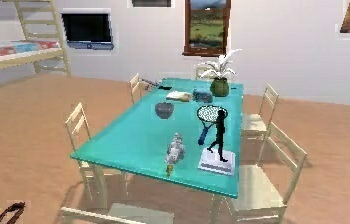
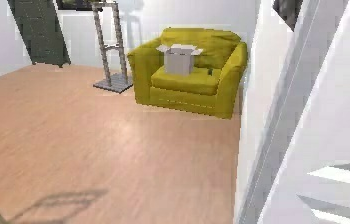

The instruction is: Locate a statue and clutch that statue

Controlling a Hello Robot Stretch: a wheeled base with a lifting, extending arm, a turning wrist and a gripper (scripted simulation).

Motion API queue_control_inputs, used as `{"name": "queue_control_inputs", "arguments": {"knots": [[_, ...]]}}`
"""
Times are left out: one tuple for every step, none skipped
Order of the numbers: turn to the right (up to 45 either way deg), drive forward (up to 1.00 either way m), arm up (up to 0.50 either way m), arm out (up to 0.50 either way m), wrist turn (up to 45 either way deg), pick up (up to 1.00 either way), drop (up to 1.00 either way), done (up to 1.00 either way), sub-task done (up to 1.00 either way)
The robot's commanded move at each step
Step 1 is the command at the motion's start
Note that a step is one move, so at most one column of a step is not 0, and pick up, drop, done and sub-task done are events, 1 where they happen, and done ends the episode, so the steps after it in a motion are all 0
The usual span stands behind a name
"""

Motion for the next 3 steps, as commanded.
{"name": "queue_control_inputs", "arguments": {"knots": [[-45.0,0.0,0.0,0.0,0.0,0.0,0.0,0.0,0.0],[-27.0,0.0,0.0,0.0,0.0,0.0,0.0,0.0,0.0],[45.0,0.0,0.0,0.0,0.0,0.0,0.0,0.0,0.0]]}}
